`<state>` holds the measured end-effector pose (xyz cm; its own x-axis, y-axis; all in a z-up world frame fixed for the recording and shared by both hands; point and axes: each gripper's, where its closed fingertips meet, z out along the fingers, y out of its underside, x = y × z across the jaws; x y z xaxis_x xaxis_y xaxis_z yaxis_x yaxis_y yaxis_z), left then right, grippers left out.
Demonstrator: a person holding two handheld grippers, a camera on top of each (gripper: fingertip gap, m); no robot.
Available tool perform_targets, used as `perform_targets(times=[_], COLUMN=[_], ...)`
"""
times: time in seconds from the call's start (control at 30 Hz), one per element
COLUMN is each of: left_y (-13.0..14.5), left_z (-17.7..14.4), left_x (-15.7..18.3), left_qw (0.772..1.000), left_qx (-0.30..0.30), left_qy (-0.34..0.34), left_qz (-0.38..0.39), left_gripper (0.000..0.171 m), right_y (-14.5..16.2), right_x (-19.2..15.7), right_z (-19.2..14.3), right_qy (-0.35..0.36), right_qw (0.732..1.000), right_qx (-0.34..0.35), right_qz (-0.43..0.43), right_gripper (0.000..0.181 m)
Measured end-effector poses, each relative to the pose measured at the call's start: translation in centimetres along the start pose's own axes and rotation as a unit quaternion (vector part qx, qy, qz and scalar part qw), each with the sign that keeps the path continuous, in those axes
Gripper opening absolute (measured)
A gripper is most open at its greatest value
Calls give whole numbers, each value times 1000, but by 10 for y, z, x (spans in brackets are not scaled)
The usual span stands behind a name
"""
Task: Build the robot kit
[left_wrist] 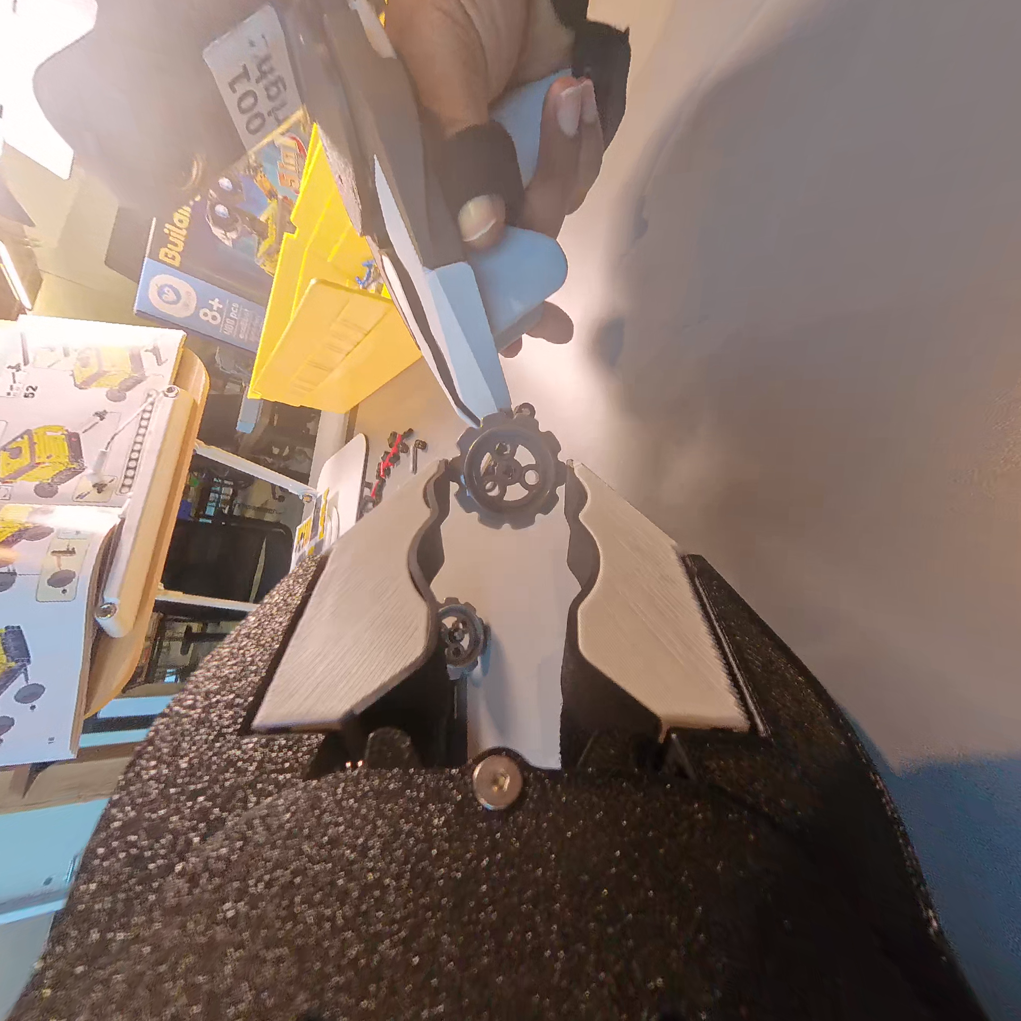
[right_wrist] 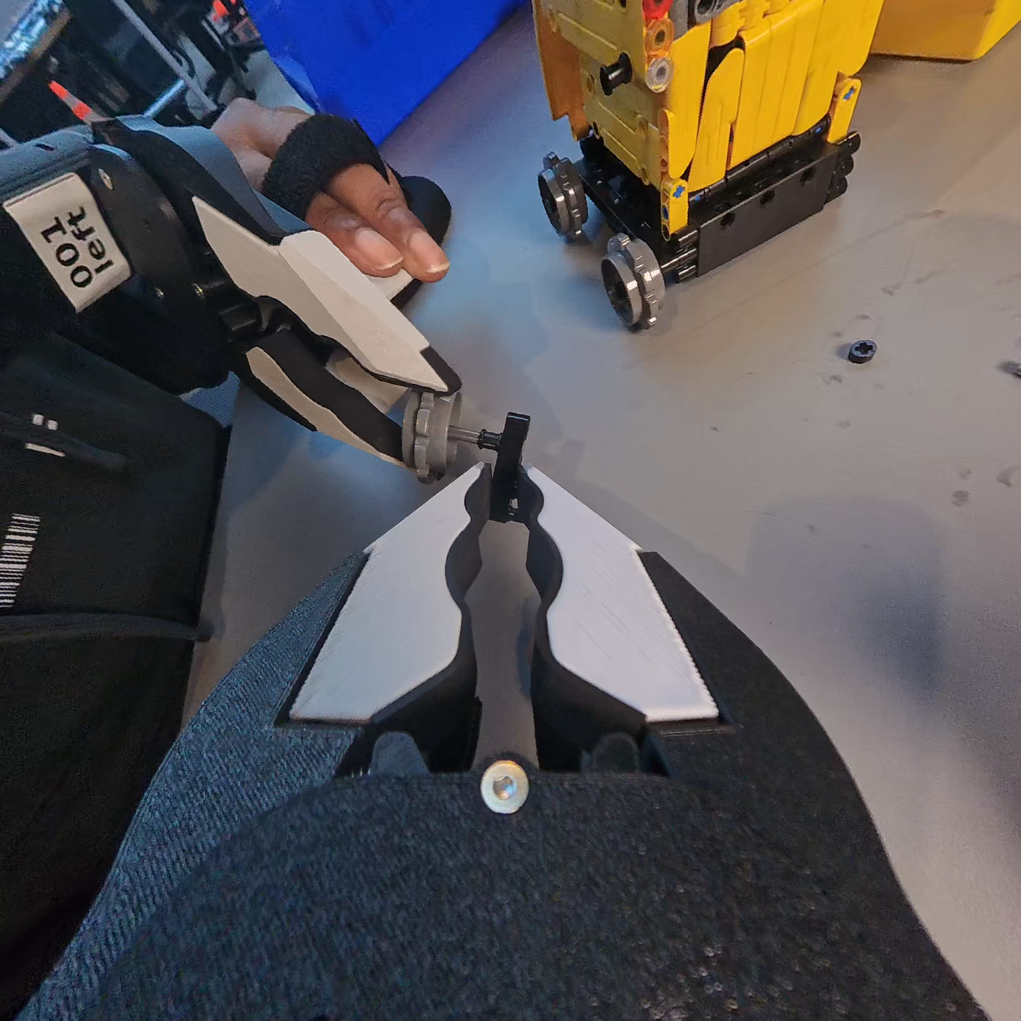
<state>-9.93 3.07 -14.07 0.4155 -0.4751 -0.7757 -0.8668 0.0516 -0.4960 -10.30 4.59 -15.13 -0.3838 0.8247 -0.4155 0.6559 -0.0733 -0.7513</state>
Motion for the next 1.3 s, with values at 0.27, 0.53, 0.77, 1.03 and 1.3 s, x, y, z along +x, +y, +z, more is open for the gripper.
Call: perform_targets(times=[0.27,0.53,0.77,1.03,1.3], left_y=[-12,-9,-10,-28,-45], left_z=[-6,-6,-14,-47,-68], left_x=[-9,-18,-45,-82,-89], left_qw=[999,998,985,949,930], left_qx=[36,29,62,184,261], left_qy=[-19,-32,-73,-148,-168], left_qz=[-7,-45,-145,-208,-196], left_gripper=[39,39,39,39,40], right_y=[-7,-16,-45,-89,-101], right_x=[-11,-10,-12,-39,-62], right_z=[-8,-15,-27,-42,-46], right_qy=[-31,5,102,207,180], right_qw=[999,997,980,937,934], right_qx=[32,74,156,232,259], right_qz=[0,-24,-72,-159,-169], right_gripper=[9,9,9,9,9])
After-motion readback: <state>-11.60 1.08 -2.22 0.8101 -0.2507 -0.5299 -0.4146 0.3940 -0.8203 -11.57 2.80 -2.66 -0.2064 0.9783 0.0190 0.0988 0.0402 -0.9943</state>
